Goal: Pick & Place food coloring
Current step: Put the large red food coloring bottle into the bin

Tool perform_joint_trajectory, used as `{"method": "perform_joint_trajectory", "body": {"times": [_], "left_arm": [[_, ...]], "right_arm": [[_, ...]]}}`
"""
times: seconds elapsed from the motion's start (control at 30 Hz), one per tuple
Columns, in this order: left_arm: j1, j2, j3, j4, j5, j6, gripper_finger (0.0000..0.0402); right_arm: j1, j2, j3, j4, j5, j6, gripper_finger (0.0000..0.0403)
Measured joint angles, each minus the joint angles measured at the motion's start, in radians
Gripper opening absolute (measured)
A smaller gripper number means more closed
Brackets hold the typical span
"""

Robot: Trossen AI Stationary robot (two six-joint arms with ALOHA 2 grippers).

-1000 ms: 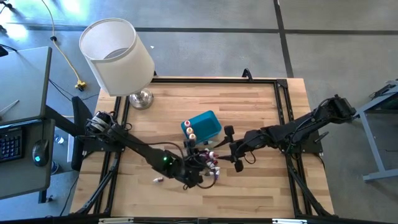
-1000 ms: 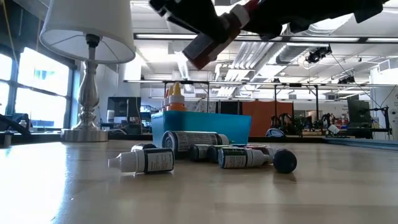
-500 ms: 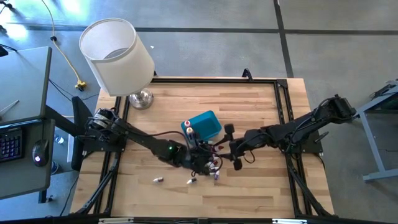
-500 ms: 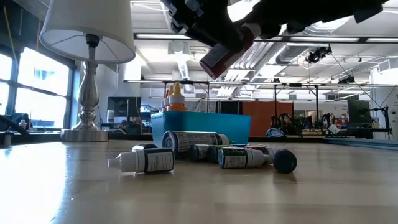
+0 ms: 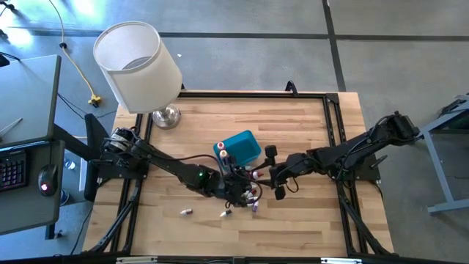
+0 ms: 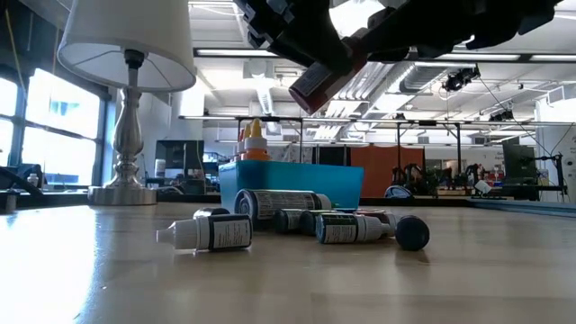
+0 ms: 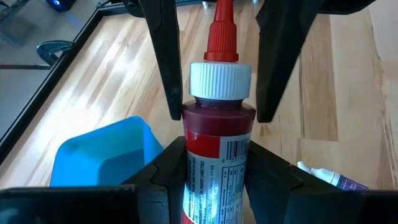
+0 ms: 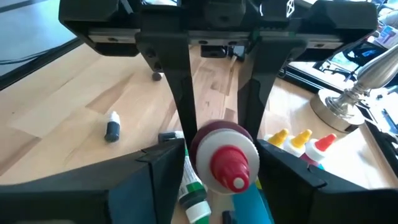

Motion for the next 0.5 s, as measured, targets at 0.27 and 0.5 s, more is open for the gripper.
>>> {"method": "perform_joint_trajectory", "body": {"times": [0.27, 0.5], "left_arm": [[0.0, 0.0, 0.0, -0.005, 0.002, -0.002, 0.0127], [0.0, 0.0, 0.0, -0.006, 0.002, -0.001, 0.0127]], "right_arm": [[0.0, 0.0, -0.001, -0.001, 0.003, 0.001, 0.0133], [0.0, 0.0, -0.001, -0.003, 0.004, -0.002, 0.0143]]}}
